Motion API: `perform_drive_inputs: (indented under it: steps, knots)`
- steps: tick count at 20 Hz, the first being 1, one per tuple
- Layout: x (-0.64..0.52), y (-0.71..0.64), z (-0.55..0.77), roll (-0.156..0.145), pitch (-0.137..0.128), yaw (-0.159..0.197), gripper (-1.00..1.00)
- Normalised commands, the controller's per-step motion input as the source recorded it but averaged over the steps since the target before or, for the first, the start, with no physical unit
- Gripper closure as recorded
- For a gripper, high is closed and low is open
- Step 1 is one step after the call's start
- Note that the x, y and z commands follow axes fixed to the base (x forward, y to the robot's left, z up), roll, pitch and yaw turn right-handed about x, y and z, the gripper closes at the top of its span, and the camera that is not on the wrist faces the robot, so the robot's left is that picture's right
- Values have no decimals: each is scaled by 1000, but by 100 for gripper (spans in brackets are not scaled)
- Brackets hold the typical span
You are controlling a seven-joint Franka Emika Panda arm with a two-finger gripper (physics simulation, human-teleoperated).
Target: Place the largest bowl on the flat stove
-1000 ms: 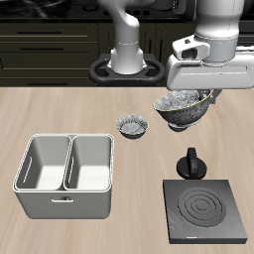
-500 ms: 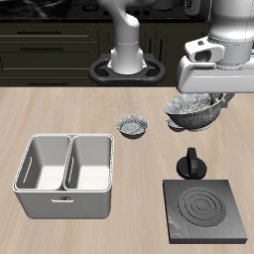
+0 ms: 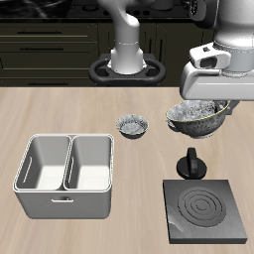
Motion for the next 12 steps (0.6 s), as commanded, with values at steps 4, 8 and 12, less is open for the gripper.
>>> perform_drive_inputs:
  steps: [4, 8, 12]
  knots:
    - [243, -42, -291, 0, 26, -12, 100]
    - [92, 51, -146, 9, 2, 18, 100]
    - [104, -3, -153, -6, 8, -7, 100]
